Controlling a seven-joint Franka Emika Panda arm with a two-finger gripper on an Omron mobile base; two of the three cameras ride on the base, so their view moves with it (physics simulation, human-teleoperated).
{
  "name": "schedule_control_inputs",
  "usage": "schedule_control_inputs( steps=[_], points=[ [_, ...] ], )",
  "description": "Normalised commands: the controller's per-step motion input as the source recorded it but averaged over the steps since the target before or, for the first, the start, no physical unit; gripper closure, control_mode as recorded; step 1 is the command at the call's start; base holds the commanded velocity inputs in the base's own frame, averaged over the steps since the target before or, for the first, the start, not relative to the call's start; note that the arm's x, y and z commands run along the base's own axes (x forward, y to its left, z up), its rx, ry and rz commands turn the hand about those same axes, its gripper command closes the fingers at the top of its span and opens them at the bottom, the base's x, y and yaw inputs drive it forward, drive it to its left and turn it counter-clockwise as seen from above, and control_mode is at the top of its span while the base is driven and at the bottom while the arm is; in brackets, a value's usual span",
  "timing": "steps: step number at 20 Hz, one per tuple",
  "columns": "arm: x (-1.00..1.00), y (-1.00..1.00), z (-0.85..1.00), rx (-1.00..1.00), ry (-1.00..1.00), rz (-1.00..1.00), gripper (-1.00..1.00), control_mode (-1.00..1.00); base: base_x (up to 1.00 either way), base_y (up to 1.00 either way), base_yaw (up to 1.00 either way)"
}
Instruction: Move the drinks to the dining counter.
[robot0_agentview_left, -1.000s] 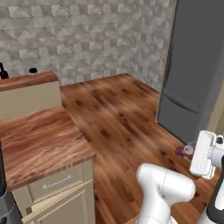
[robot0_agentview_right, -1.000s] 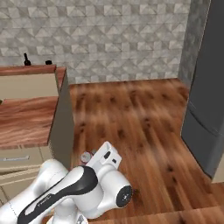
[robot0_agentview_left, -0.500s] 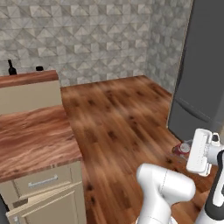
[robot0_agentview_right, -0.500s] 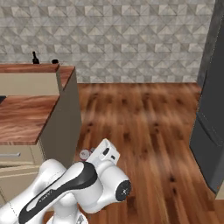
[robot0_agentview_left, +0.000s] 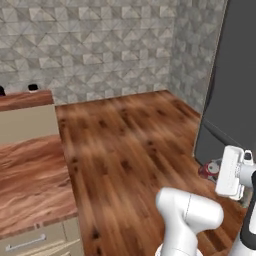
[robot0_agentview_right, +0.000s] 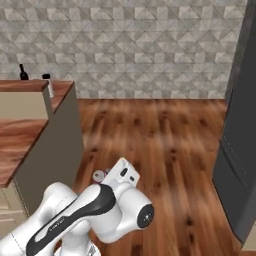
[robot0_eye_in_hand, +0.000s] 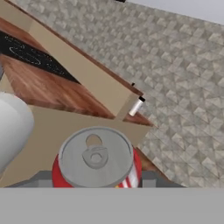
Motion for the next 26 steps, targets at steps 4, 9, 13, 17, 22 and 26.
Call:
schedule_control_inputs(
  steps=[4, 9, 13, 17, 22, 26],
  points=[
    [0.0, 0.0, 0.0, 0.0, 0.0, 0.0, 1.0, 1.0, 0.94, 0.3, 0.0],
    [0.0, 0.0, 0.0, 0.0, 0.0, 0.0, 1.0, 1.0, 0.95, 0.26, 0.0],
    [0.0, 0.0, 0.0, 0.0, 0.0, 0.0, 1.0, 1.0, 0.93, 0.32, 0.0],
    [0.0, 0.0, 0.0, 0.0, 0.0, 0.0, 1.0, 1.0, 0.85, 0.45, 0.0],
    [0.0, 0.0, 0.0, 0.0, 0.0, 0.0, 1.0, 1.0, 0.91, 0.51, 0.07],
    [0.0, 0.0, 0.0, 0.0, 0.0, 0.0, 1.0, 1.0, 0.73, 0.36, 0.27]
  ],
)
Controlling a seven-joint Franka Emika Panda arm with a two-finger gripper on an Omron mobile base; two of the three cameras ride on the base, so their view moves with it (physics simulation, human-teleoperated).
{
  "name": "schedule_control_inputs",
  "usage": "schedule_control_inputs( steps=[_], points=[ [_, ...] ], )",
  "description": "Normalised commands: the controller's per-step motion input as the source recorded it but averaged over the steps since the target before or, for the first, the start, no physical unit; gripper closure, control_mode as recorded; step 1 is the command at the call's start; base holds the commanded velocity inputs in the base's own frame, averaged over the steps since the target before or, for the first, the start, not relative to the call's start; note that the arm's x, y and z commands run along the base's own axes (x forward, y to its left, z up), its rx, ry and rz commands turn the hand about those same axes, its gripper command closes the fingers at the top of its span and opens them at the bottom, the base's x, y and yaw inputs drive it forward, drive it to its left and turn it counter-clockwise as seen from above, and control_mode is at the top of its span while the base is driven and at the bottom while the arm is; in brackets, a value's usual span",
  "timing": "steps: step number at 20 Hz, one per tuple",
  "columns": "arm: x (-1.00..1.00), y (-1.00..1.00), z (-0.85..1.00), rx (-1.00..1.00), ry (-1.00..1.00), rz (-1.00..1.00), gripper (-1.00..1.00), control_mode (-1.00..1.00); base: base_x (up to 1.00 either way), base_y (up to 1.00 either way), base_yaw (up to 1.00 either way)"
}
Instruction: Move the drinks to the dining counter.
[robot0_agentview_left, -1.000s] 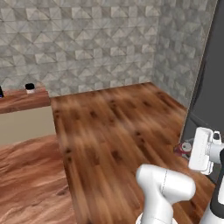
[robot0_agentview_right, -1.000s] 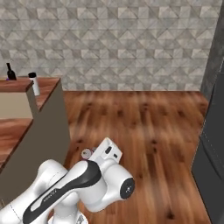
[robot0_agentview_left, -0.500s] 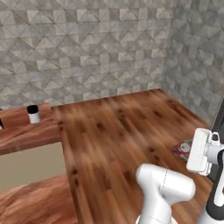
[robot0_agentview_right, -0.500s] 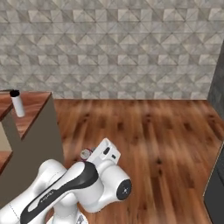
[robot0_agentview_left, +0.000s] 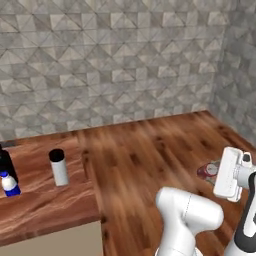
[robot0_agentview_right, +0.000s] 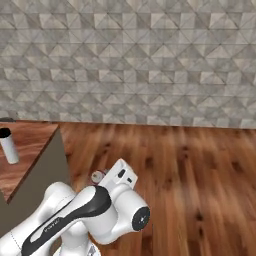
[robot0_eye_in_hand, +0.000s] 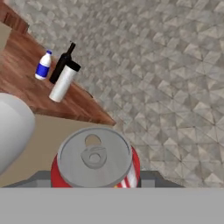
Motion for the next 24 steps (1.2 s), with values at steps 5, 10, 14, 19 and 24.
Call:
schedule_control_inputs(
  steps=[5, 10, 14, 19, 24],
  points=[
    [0.0, 0.0, 0.0, 0.0, 0.0, 0.0, 1.0, 1.0, 0.53, 0.08, 0.47],
    [0.0, 0.0, 0.0, 0.0, 0.0, 0.0, 1.0, 1.0, 0.21, 0.0, 0.61],
    [0.0, 0.0, 0.0, 0.0, 0.0, 0.0, 1.0, 1.0, 0.0, 0.0, 0.61],
    [0.0, 0.0, 0.0, 0.0, 0.0, 0.0, 1.0, 1.0, 0.0, -0.08, 0.61],
    [0.0, 0.0, 0.0, 0.0, 0.0, 0.0, 1.0, 1.0, 0.0, -0.15, 0.59]
  ],
)
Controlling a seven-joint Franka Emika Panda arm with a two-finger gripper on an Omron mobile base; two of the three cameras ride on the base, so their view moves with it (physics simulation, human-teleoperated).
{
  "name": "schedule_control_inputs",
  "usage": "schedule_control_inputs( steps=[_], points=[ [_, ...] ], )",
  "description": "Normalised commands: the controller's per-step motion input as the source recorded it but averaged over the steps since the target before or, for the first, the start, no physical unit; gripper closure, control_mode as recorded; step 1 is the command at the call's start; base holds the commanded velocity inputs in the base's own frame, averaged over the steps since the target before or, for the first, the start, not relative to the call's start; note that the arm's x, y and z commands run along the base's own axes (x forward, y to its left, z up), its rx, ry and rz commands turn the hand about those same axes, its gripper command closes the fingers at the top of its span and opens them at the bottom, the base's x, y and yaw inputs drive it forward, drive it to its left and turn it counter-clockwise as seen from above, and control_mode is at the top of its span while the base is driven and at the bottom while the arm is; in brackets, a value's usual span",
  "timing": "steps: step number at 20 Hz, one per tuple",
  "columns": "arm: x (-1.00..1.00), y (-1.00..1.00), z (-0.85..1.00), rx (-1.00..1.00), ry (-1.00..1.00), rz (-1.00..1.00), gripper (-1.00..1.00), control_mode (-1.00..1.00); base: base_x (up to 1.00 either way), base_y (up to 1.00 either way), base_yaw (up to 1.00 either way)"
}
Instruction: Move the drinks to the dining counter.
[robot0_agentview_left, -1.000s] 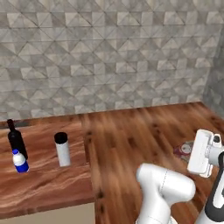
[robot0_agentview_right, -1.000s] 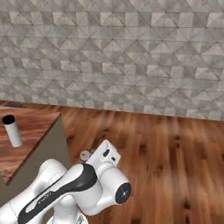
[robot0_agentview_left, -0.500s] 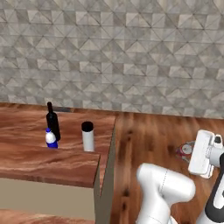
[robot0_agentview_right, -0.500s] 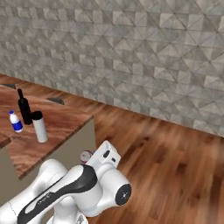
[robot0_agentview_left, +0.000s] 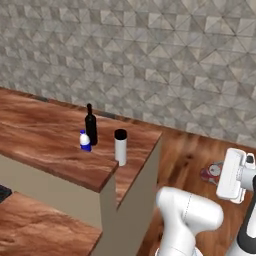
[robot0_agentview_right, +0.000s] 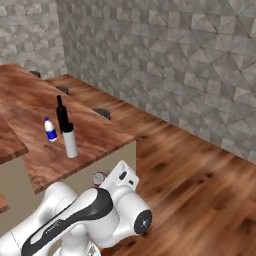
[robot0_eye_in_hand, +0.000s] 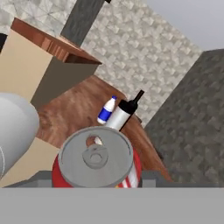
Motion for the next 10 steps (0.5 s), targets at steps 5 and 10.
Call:
schedule_control_inputs(
  steps=[5, 10],
  points=[
    [0.0, 0.0, 0.0, 0.0, 0.0, 0.0, 1.0, 1.0, 0.0, -0.13, 0.57],
    [0.0, 0.0, 0.0, 0.0, 0.0, 0.0, 1.0, 1.0, 0.06, -0.48, 0.42]
  ],
)
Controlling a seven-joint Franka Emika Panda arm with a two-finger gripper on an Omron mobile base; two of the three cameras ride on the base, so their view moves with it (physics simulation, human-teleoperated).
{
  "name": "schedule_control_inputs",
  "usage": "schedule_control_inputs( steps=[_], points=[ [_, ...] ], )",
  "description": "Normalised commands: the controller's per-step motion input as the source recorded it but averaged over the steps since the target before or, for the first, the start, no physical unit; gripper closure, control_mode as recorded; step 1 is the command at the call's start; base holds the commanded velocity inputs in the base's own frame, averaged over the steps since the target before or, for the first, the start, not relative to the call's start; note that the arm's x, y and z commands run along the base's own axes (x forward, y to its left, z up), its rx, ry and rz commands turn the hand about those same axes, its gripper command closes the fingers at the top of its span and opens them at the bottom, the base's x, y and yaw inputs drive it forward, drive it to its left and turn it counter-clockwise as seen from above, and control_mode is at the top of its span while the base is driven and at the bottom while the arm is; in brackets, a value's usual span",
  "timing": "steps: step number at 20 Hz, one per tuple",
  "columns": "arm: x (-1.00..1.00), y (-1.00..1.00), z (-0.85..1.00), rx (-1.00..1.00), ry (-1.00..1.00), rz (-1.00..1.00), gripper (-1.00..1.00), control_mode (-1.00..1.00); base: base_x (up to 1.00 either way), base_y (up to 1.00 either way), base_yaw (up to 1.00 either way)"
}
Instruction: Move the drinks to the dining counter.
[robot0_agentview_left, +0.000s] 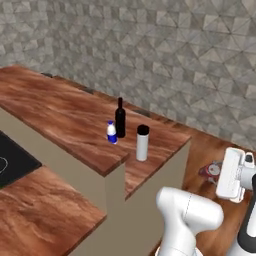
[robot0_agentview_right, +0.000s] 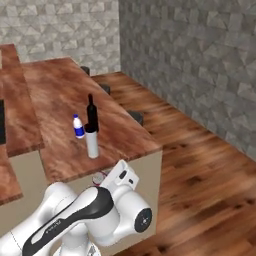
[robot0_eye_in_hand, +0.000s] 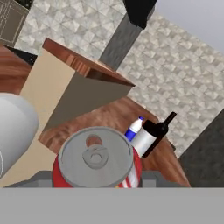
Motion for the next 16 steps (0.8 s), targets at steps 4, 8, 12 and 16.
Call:
schedule_control_inputs(
  steps=[4, 8, 12, 16],
  points=[
    [0.0, 0.0, 0.0, 0.0, 0.0, 0.0, 1.0, 1.0, 0.14, -0.69, 0.34],
    [0.0, 0.0, 0.0, 0.0, 0.0, 0.0, 1.0, 1.0, 0.17, -0.69, 0.29],
    [0.0, 0.0, 0.0, 0.0, 0.0, 0.0, 1.0, 1.0, 0.22, -0.4, 0.24],
    [0.0, 0.0, 0.0, 0.0, 0.0, 0.0, 1.0, 1.0, 0.35, 0.0, 0.24]
  ],
)
